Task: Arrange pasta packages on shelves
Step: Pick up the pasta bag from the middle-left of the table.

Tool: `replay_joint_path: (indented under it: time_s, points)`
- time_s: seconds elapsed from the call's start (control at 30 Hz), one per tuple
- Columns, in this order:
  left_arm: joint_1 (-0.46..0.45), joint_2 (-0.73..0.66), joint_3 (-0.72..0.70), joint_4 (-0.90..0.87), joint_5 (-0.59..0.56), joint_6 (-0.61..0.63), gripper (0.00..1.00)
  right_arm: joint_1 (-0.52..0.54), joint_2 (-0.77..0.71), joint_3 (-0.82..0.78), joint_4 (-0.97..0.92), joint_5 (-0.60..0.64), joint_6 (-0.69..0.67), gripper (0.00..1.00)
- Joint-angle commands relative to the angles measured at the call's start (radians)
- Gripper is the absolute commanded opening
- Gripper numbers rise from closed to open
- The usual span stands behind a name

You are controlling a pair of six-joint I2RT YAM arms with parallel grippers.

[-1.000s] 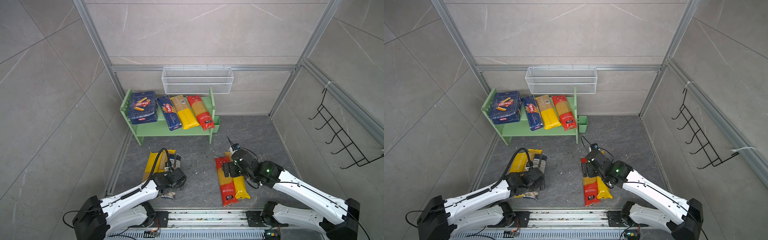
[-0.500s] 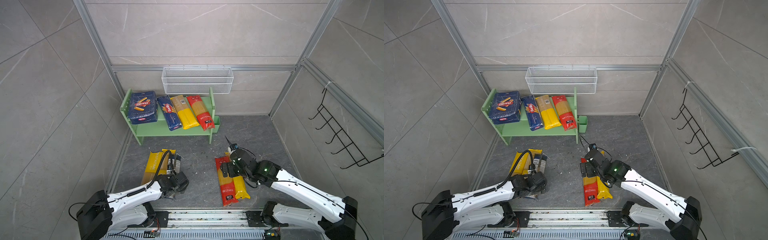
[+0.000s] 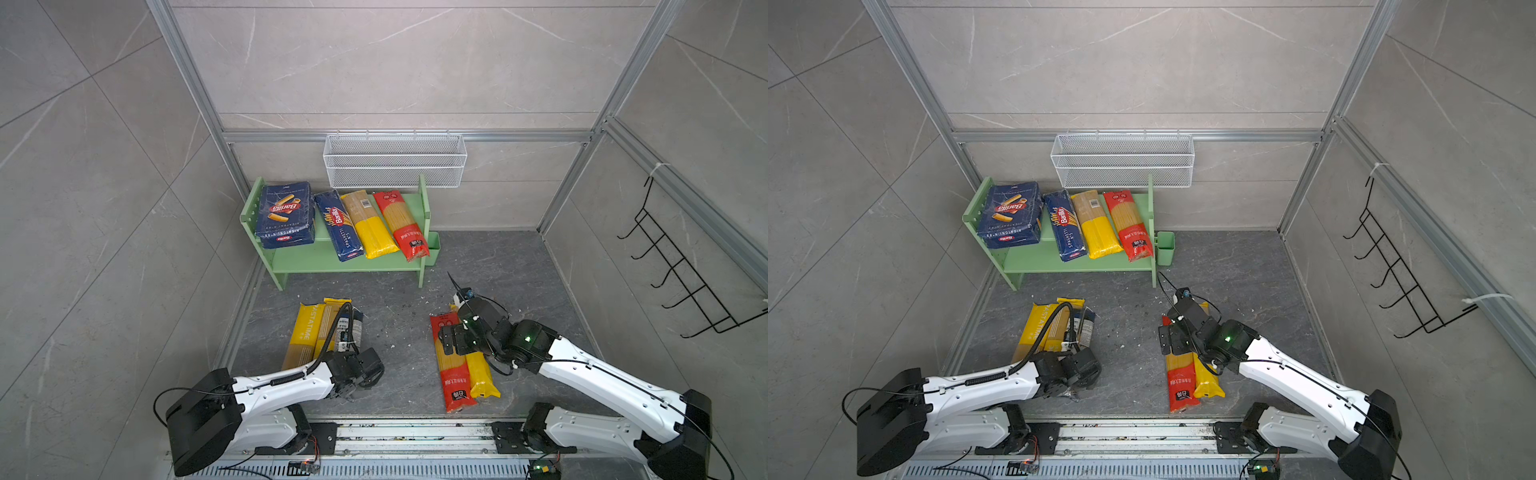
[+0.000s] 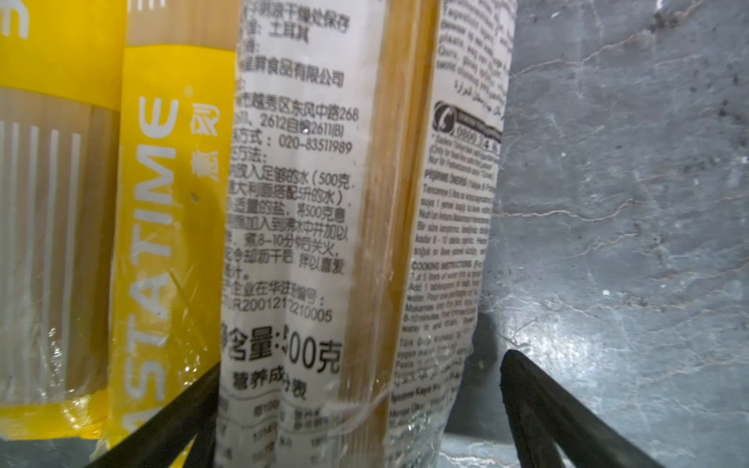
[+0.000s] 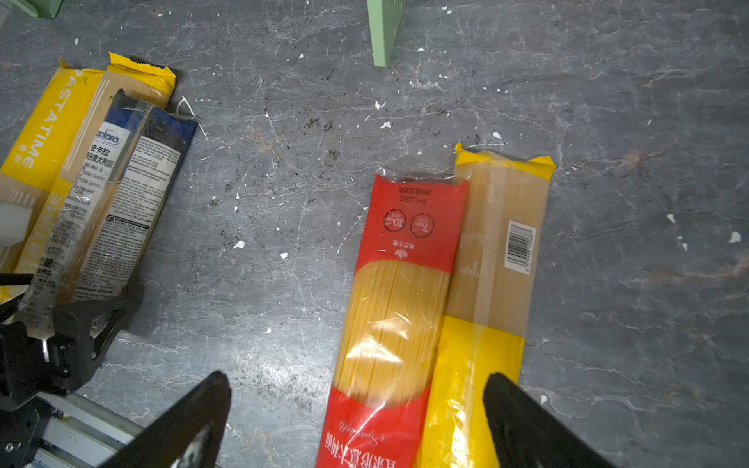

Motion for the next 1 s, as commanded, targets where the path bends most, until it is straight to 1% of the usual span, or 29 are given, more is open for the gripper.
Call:
replay_joint_path:
  time_s: [0.0,0.17,0.2,0.3,0.4,0.5,0.67,0.73,0.83,0.97]
  points:
    - [-0.008,0.022,0.002,0.043,0.002,-0.029,0.99,0.006,-0.032,-0.045,0.014,-0.011,0.024,1.00]
    - [-0.019,-0.018,-0.033,0.023,-0.018,-0.096,1.00,0.006,-0.027,-0.073,0.029,-0.015,0.019,0.99]
    - [-0.020,-0.029,-0.039,0.024,-0.042,-0.103,1.00,0.006,-0.016,-0.069,0.029,-0.015,0.014,0.99]
    - [-0.022,-0.053,-0.050,0.031,-0.053,-0.107,1.00,0.006,0.020,-0.053,0.035,-0.026,0.002,1.00]
    - [-0.023,-0.046,-0.049,0.031,-0.049,-0.098,0.99,0.007,0.034,-0.046,0.046,-0.033,-0.005,1.00]
    - [-0.037,-0.021,-0.050,0.017,-0.035,-0.114,0.99,0.006,0.037,-0.044,0.050,-0.035,-0.006,0.99]
    - [-0.119,0.013,-0.046,-0.025,-0.052,-0.199,0.99,0.007,0.056,-0.034,0.056,-0.032,-0.022,1.00]
    - [-0.137,0.035,-0.048,-0.029,-0.056,-0.224,0.99,0.006,0.069,-0.019,0.050,-0.033,-0.036,0.99]
    - [-0.146,0.086,-0.044,-0.019,-0.065,-0.246,0.98,0.005,0.078,0.015,0.029,-0.038,-0.053,1.00]
    - [-0.147,0.183,-0.034,0.029,-0.058,-0.245,0.94,0.005,0.047,0.031,0.001,-0.043,-0.063,0.99]
